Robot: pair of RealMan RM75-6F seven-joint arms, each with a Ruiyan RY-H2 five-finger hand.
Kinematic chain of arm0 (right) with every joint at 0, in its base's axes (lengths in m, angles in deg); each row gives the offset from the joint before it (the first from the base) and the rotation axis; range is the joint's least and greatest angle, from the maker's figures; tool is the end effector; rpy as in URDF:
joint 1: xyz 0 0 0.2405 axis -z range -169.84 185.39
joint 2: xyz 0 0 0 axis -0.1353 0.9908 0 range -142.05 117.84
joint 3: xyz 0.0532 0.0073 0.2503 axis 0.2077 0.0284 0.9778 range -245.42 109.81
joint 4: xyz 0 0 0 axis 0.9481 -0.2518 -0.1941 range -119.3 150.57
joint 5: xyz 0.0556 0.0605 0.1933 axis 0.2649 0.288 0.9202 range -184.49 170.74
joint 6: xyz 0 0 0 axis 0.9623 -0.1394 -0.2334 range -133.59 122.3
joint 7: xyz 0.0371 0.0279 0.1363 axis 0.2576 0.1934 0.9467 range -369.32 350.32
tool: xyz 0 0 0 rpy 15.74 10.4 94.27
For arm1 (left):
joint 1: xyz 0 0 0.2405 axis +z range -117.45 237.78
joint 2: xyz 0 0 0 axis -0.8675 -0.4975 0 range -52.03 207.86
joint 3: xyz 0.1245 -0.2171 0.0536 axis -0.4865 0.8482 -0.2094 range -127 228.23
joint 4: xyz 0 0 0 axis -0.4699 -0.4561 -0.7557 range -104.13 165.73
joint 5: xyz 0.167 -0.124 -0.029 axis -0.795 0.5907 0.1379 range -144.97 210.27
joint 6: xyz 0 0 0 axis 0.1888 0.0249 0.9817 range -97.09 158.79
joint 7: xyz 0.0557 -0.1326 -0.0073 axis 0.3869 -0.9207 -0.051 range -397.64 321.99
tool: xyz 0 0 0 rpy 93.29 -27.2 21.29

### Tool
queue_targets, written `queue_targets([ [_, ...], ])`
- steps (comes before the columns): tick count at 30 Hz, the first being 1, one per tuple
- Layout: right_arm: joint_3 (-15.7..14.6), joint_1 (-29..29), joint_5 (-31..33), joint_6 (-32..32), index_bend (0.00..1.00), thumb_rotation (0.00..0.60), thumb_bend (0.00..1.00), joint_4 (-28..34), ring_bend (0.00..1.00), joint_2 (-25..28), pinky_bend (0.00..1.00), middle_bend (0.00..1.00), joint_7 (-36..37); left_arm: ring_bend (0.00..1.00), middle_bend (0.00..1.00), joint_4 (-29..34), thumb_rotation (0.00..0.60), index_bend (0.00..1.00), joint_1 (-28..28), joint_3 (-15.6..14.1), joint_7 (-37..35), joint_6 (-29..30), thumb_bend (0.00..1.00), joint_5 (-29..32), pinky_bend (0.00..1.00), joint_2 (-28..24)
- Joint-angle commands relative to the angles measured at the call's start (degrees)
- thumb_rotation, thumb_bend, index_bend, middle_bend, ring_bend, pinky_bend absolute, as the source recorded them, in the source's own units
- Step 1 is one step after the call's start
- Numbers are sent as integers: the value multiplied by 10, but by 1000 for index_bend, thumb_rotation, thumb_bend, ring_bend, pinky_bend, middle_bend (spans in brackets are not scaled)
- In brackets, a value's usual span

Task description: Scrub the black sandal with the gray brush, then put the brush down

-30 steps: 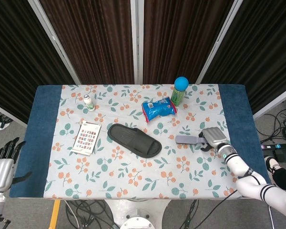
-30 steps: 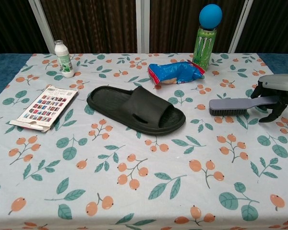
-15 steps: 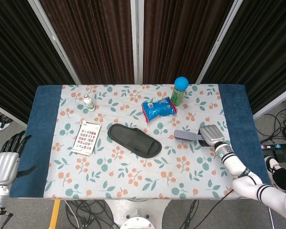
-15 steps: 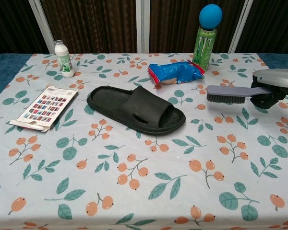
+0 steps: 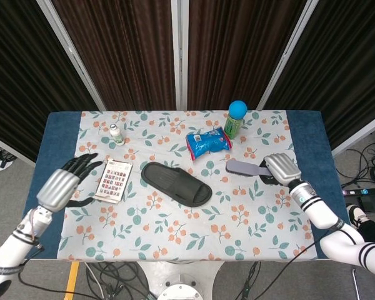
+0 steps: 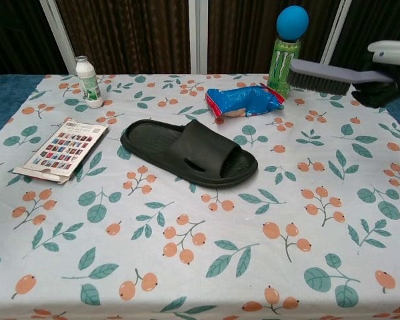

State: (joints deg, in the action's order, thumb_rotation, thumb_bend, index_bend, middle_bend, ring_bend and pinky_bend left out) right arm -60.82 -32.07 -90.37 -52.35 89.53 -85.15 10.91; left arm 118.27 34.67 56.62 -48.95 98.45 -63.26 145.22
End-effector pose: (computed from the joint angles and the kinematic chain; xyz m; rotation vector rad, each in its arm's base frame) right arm -0.2326 -0.3751 0.0771 1.8517 -1.1181 0.9246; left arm -0.2299 0.2863 0.1079 -1.8442 -0.8785 -1.1322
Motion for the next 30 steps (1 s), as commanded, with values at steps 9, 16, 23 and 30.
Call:
queue_targets([
  [9, 19, -27, 50, 26, 1000, 600, 488, 103, 1000, 59, 1000, 1000, -112, 90, 120, -180, 600, 138, -222, 27, -60, -241, 214, 19, 171, 160],
  [16, 20, -37, 78, 37, 1000, 600, 485, 102, 1000, 45, 1000, 1000, -154, 76, 95, -255, 600, 127, -281, 10, -65, -292, 211, 23, 171, 221],
  [23, 17, -43, 89, 39, 1000, 600, 483, 94, 1000, 27, 1000, 1000, -168, 77, 95, -326, 600, 127, -313, -3, -86, -334, 211, 51, 170, 284],
  [30, 10, -45, 86, 37, 1000, 600, 478, 83, 1000, 7, 1000, 1000, -176, 77, 97, -364, 600, 127, -341, -16, -108, -366, 211, 60, 170, 310],
])
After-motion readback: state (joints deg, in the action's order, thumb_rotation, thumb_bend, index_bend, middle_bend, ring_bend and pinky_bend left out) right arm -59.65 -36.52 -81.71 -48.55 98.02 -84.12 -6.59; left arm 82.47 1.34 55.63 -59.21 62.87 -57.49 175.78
